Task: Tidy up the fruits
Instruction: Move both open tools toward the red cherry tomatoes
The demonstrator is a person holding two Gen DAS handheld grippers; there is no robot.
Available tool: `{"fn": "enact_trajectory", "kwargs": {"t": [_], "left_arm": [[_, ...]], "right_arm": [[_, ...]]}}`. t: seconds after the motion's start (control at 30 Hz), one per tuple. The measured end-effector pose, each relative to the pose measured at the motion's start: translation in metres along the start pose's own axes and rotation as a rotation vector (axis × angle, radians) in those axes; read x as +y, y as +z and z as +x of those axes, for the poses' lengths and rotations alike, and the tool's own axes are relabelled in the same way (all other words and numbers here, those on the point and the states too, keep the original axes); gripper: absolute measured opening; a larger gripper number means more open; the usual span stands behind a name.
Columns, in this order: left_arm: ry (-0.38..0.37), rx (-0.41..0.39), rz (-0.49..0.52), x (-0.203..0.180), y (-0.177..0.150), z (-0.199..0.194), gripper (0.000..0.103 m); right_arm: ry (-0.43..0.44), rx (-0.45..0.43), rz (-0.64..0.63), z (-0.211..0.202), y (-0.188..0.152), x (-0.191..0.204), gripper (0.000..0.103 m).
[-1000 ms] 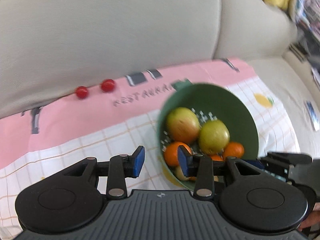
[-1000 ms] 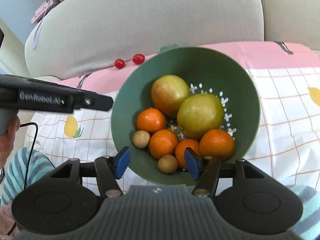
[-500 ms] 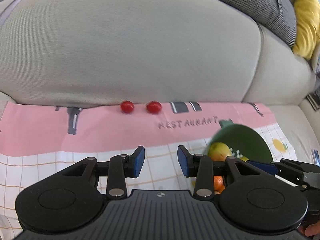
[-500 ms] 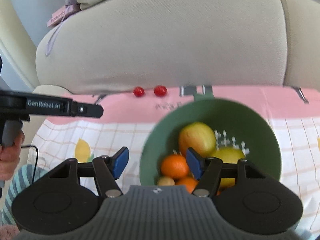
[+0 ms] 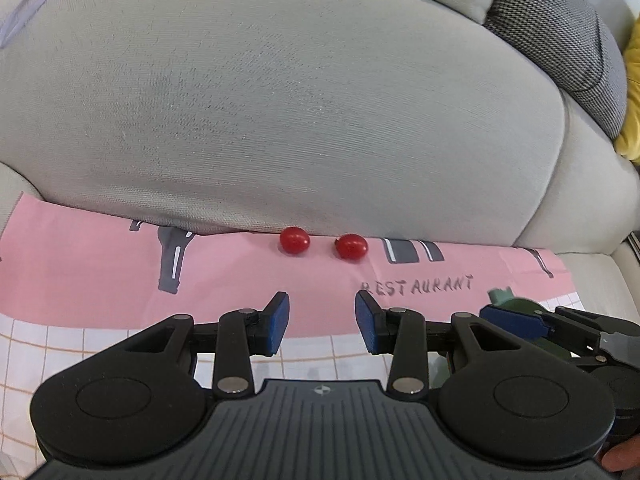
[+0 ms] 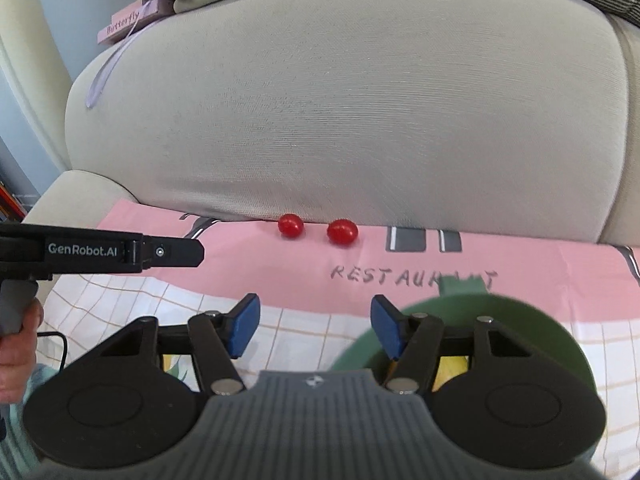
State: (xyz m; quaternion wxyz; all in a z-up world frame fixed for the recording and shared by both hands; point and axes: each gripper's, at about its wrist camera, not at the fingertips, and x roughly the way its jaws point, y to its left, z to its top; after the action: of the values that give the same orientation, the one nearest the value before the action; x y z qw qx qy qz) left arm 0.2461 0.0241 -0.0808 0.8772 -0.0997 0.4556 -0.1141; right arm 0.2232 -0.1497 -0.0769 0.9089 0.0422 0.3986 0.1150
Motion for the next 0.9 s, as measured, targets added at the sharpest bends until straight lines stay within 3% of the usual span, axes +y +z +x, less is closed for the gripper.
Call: {"fn": "enact_trajectory", "kwargs": {"t": [0.47, 0.9], "left_arm": [[-0.006, 0.025, -0.025, 0.020, 0.025, 0.063, 0.045], [-0.026, 0.068, -0.065, 0.030, 0.036, 0.120, 0.045]], "right_arm": [[-0.030, 0.047, 0.020, 0.075, 0.041, -0.009, 0.047], [-0.059, 0.091, 0.012, 0.119, 0.048, -0.012, 0.036]]}}
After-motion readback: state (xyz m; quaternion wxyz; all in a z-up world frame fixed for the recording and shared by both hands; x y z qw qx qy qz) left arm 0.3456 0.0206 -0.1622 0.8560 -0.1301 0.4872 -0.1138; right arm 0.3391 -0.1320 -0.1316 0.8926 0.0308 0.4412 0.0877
